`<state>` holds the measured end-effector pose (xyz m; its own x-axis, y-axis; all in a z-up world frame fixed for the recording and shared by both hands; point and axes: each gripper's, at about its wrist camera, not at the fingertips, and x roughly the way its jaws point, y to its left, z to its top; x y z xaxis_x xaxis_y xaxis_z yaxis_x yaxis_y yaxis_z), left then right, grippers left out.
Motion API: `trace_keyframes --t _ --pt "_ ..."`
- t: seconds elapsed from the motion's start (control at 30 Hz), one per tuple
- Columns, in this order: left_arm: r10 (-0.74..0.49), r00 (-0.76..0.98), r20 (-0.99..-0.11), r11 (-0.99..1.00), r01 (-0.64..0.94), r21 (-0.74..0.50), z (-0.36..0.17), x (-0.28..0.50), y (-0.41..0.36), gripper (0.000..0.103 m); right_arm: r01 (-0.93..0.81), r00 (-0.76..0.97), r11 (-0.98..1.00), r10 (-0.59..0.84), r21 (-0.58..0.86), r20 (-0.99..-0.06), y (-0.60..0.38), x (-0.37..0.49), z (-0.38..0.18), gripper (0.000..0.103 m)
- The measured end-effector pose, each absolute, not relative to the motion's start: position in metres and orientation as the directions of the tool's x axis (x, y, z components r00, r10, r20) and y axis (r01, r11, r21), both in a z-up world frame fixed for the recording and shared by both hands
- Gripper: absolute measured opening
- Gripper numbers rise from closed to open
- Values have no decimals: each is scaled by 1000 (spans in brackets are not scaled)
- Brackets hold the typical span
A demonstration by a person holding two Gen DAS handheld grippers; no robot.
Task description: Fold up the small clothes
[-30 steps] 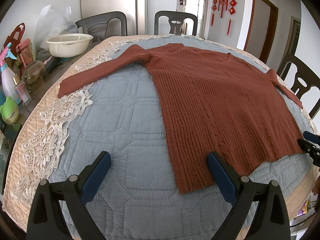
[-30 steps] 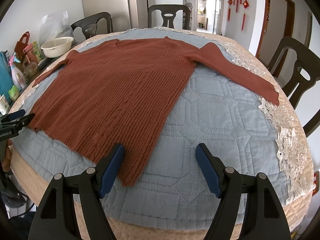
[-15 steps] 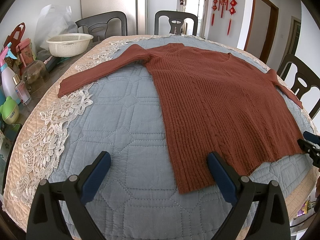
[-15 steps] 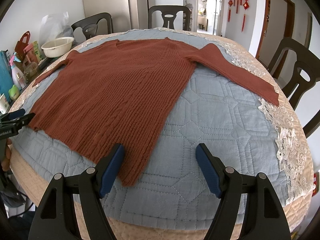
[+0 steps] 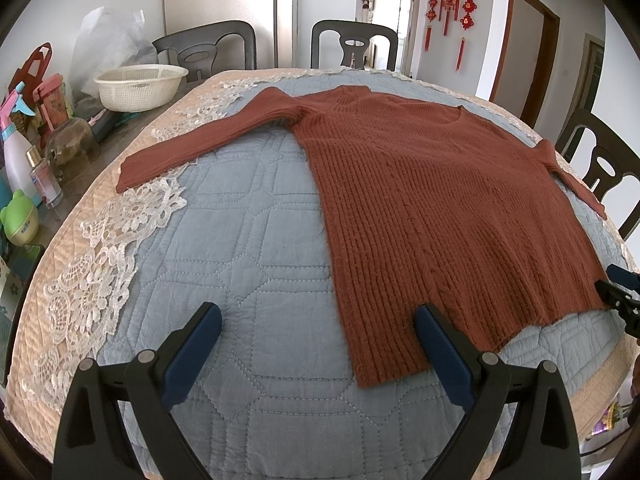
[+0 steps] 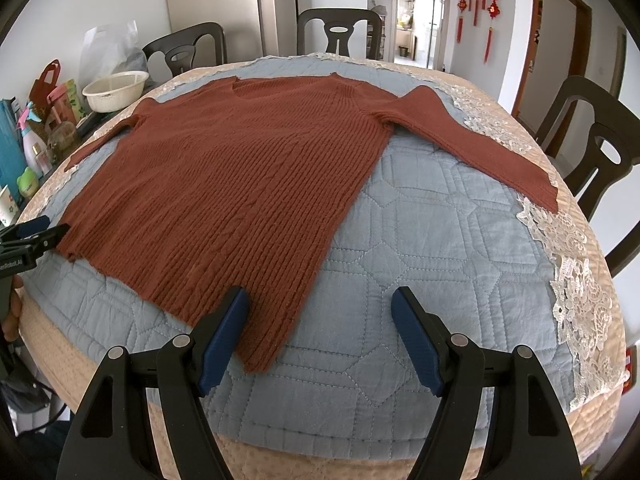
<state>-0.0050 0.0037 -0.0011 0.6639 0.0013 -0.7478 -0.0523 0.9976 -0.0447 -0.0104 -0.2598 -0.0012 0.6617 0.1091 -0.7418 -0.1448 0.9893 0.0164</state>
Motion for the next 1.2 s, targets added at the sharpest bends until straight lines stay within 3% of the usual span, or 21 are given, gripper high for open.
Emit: trace_keyframes --t 1.2 --pt "10 660 -751 998 -58 -39 -3 -4 4 99 -144 662 989 107 15 -742 -260 -10 -1 74"
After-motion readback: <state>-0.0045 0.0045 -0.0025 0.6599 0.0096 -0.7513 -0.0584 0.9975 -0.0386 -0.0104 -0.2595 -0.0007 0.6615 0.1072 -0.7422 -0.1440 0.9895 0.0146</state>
